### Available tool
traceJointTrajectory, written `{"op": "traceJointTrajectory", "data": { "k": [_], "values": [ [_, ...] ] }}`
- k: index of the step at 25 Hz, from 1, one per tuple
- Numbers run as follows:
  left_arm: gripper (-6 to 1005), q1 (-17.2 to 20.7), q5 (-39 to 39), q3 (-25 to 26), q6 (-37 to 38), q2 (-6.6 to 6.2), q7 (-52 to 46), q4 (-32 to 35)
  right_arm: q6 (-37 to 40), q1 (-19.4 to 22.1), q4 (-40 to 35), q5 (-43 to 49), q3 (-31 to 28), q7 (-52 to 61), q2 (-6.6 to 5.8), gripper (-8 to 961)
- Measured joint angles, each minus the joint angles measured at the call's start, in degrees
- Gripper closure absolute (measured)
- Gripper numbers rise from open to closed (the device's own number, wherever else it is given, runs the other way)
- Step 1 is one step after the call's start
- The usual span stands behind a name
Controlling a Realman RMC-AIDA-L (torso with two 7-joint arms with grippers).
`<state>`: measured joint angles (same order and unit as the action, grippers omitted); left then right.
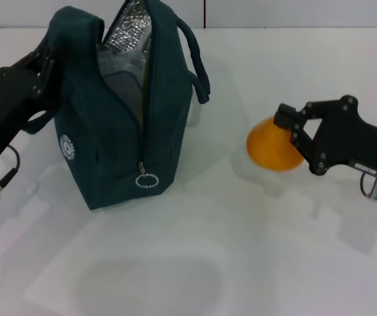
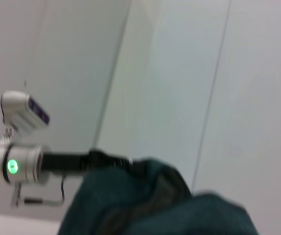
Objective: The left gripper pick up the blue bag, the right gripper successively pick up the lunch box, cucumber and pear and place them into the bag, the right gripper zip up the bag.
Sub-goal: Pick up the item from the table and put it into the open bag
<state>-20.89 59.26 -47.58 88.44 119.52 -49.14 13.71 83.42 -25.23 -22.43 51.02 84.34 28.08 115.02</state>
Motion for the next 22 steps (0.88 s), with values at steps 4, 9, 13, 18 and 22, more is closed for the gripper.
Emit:
{"op": "traceJointTrajectory", "data": {
  "k": [4, 9, 13, 18, 22],
  "values": [
    [953, 0.32, 0.1, -0.33, 0.31, -0.05, 0.05, 0.0, 3.49, -2.02, -2.13, -0.05, -0.67, 2.89, -0.17, 919],
    [953, 0.02, 1.52, -0.49, 0.35, -0.06, 0.12, 0.0, 5.1, -6.13, -3.38, 0.0, -3.03, 9.81, 0.01, 921],
    [953, -0.15, 2.09, -0.5, 0.53, -0.03, 0.14, 0.0, 6.78, -12.96, -3.54, 0.34, -3.46, 17.34, -0.19, 921],
    [953, -0.48, 2.94, -0.5, 1.48, 0.06, 0.16, -0.01, 5.32, -19.23, -3.63, 0.36, -3.59, 22.26, 0.15, 920],
    [953, -0.7, 3.31, -0.49, 2.79, 0.09, 0.18, 0.0, 1.91, -22.97, -3.65, 0.52, -2.98, 23.05, 0.44, 920]
  ]
}}
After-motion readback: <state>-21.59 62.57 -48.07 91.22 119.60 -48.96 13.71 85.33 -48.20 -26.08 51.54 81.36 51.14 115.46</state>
